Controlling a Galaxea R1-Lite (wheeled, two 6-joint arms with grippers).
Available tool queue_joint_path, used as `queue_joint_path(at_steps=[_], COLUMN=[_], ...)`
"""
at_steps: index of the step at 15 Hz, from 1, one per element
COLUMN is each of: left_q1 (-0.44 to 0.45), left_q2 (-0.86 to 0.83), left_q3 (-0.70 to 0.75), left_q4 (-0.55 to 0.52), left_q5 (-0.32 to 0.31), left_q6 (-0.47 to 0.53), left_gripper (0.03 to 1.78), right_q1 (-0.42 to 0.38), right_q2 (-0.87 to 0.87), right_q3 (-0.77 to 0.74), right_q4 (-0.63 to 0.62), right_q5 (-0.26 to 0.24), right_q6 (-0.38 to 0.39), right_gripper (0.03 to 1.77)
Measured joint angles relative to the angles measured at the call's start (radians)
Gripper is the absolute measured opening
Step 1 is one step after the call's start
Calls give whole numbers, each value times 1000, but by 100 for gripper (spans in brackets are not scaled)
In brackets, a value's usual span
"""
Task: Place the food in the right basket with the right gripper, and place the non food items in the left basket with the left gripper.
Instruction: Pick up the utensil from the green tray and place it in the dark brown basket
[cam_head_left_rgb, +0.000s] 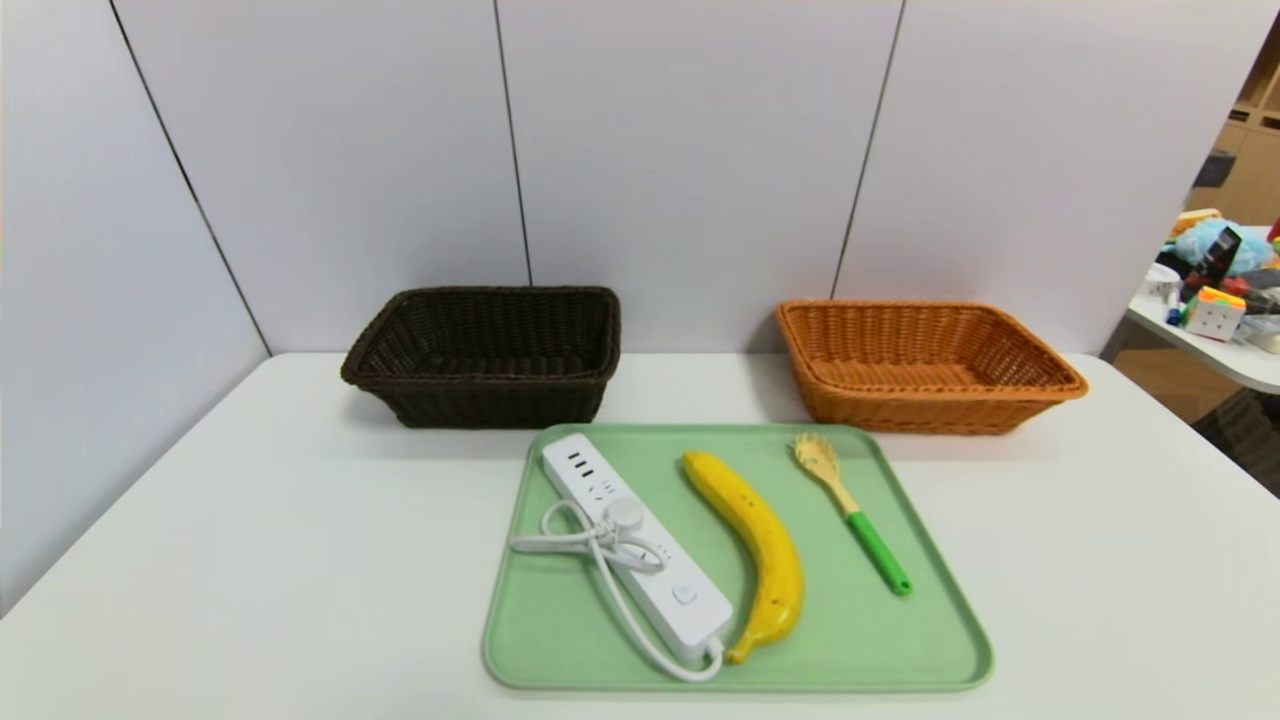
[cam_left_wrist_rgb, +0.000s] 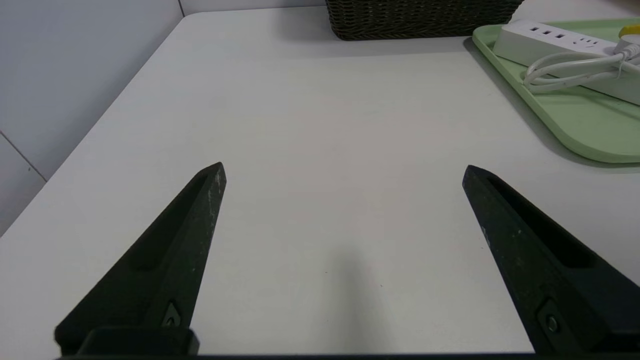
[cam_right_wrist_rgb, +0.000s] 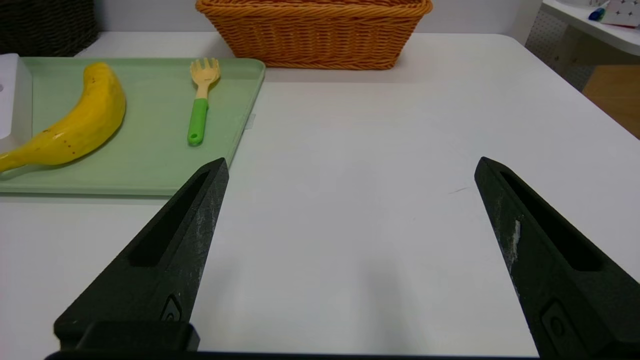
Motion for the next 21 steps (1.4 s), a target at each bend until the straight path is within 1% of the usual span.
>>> queue_joint_path(at_steps=[6, 9, 12, 15, 18, 19, 21], left_q1=[-2, -3, -4, -5, -5, -5, -5], left_q2=[0, 0, 6, 25, 80, 106, 178], left_q3=[0, 0, -14, -27, -96, -118, -163], left_q4=[-3, -1, 29, 39, 70, 80, 86], left_q5=[10, 11, 13, 18, -11, -22, -32], left_q6=[3, 1, -24, -37, -80, -92, -104], left_gripper=[169, 169, 169, 169, 169, 169, 169], right_q1=[0, 0, 0, 0, 0, 0, 0], right_q2=[0, 0, 0, 0, 12, 19, 51], right_q3=[0, -3, -5, -26, -40, -51, -112], right_q4=[1, 9, 12, 71, 90, 91, 99], right_q5=[0, 1, 15, 19, 19, 26, 58], right_q6=[-3, -16, -43, -57, -59, -54, -18], right_gripper=[170, 170, 170, 170, 170, 170, 170])
